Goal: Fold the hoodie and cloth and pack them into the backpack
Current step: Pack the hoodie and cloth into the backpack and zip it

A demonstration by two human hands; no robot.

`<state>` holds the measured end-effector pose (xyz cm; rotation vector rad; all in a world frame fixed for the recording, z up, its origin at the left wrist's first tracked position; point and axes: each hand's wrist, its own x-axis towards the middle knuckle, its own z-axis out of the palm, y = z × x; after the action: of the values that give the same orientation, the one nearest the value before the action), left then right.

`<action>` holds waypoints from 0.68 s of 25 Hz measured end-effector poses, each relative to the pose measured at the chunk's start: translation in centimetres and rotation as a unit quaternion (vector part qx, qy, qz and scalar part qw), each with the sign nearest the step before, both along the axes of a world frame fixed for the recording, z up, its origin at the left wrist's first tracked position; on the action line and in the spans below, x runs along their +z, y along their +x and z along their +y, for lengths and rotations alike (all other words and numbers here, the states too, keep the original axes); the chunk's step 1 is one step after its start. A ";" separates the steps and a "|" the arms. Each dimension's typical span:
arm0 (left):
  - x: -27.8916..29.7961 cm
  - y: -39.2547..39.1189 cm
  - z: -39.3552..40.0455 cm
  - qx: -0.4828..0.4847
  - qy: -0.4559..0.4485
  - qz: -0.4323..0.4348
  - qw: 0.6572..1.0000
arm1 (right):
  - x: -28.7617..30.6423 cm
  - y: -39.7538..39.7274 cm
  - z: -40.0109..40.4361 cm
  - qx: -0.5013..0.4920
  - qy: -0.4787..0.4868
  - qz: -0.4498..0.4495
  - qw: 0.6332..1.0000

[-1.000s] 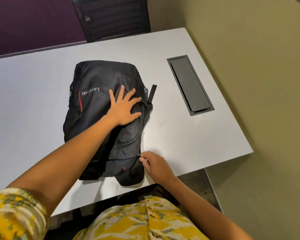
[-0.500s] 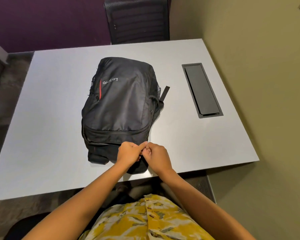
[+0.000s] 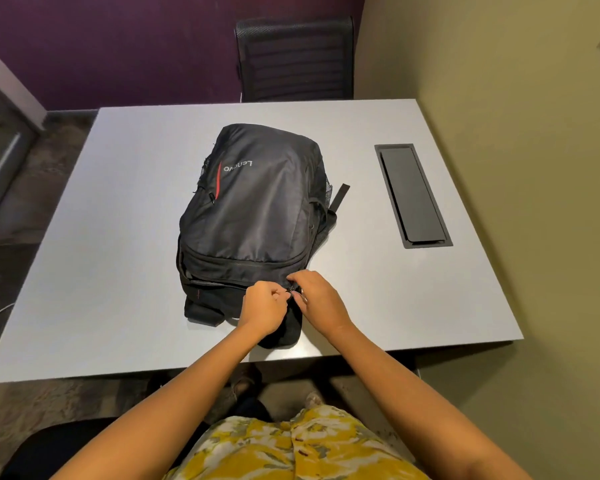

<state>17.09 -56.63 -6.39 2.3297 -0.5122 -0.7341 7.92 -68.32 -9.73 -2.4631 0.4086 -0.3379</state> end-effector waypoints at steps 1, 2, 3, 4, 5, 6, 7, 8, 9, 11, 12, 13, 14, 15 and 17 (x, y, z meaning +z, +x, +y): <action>0.2 0.1 0.0 0.001 0.002 -0.001 1.000 | 0.0 0.7 -0.1 0.019 -0.034 -0.004 0.999; 0.3 0.2 0.0 0.002 0.005 -0.003 1.000 | 0.1 1.3 -0.3 0.036 -0.066 -0.008 0.997; 0.4 0.2 0.1 0.006 0.008 -0.003 1.000 | 0.0 1.6 -0.7 0.054 -0.093 -0.014 0.994; 0.5 0.3 0.3 0.011 0.011 -0.002 1.000 | -0.1 1.8 -1.3 0.073 -0.116 -0.020 0.990; 0.6 0.6 0.5 0.015 0.013 -0.001 1.000 | -0.2 1.9 -1.8 0.089 -0.134 -0.024 0.987; 0.8 0.9 0.8 0.016 0.017 -0.002 1.000 | -0.2 1.8 -2.2 0.100 -0.148 -0.023 0.984; 0.9 1.3 1.4 0.015 0.020 -0.006 1.000 | -0.3 1.6 -2.6 0.107 -0.157 -0.020 0.982; 1.1 1.7 2.0 0.013 0.023 -0.014 1.000 | -0.3 1.5 -3.0 0.113 -0.160 -0.018 0.980; 1.3 2.2 2.8 0.008 0.028 -0.023 0.999 | -0.4 1.3 -3.4 0.115 -0.161 -0.018 0.980; 1.4 3.4 4.3 -0.004 0.037 -0.042 0.998 | -0.3 1.1 -4.1 0.122 -0.160 -0.018 0.979; 1.4 4.0 4.9 -0.008 0.041 -0.050 0.998 | -0.2 1.1 -4.4 0.126 -0.162 -0.019 0.978; 1.5 4.7 5.5 -0.010 0.045 -0.058 0.997 | -0.1 1.1 -4.7 0.131 -0.166 -0.016 0.977; 1.6 5.3 6.0 -0.007 0.048 -0.066 0.997 | 0.0 0.9 -5.1 0.134 -0.168 -0.012 0.977; 1.7 6.0 6.6 0.001 0.051 -0.073 0.996 | 0.0 0.7 -5.6 0.135 -0.170 -0.008 0.976; 1.8 7.6 8.2 0.026 0.063 -0.087 0.994 | 0.0 0.1 -6.9 0.126 -0.178 -0.002 0.976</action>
<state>24.72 -48.47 -4.63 2.5293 -0.4910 -0.5552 7.98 -75.26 -9.76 -2.8227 0.0279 -0.3323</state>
